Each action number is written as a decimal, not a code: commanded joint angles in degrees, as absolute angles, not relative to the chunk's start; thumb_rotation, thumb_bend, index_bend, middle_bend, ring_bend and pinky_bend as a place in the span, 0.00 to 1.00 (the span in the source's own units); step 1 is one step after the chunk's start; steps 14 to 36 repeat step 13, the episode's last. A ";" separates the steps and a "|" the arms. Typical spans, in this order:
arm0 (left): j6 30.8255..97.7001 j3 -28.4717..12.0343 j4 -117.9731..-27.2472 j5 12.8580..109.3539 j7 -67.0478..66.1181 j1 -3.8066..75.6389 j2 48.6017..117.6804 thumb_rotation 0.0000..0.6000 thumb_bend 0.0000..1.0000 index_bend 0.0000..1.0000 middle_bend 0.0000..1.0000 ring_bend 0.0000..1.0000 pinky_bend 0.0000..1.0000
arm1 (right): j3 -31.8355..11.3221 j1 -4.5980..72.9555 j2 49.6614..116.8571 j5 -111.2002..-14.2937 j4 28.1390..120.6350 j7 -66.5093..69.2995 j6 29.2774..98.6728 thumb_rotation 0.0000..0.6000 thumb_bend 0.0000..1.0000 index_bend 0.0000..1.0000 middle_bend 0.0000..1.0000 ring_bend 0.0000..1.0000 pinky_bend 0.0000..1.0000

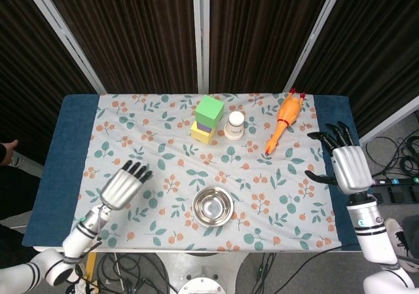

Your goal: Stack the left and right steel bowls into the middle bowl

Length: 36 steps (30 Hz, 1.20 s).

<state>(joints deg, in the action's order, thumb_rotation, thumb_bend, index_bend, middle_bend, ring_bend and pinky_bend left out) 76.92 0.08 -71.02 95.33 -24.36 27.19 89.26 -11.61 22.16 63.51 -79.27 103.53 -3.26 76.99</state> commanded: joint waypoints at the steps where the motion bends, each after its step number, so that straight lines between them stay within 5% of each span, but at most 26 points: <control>1: 82.16 -0.02 -68.66 91.31 -19.53 21.84 88.43 1.00 0.20 0.36 0.40 0.29 0.37 | -8.87 20.71 65.93 -82.57 100.96 -3.87 78.54 1.00 0.00 0.25 0.28 0.08 0.00; 5: 83.52 -0.83 -68.59 86.03 -14.63 17.38 88.12 1.00 0.17 0.29 0.28 0.21 0.33 | -4.49 18.73 69.68 -88.14 94.97 -4.52 80.58 1.00 0.00 0.22 0.16 0.01 0.00; 9: 82.32 -2.02 -72.36 80.66 -9.74 14.31 85.21 1.00 0.16 0.28 0.27 0.20 0.31 | -1.51 16.39 73.71 -90.56 87.82 -6.75 82.46 1.00 0.00 0.14 0.10 0.00 0.00; 36: 81.87 -1.43 -75.49 80.01 -8.42 12.85 82.36 1.00 0.15 0.28 0.27 0.20 0.30 | -0.75 14.97 75.68 -88.91 84.98 -5.54 81.82 1.00 0.00 0.12 0.09 0.00 0.00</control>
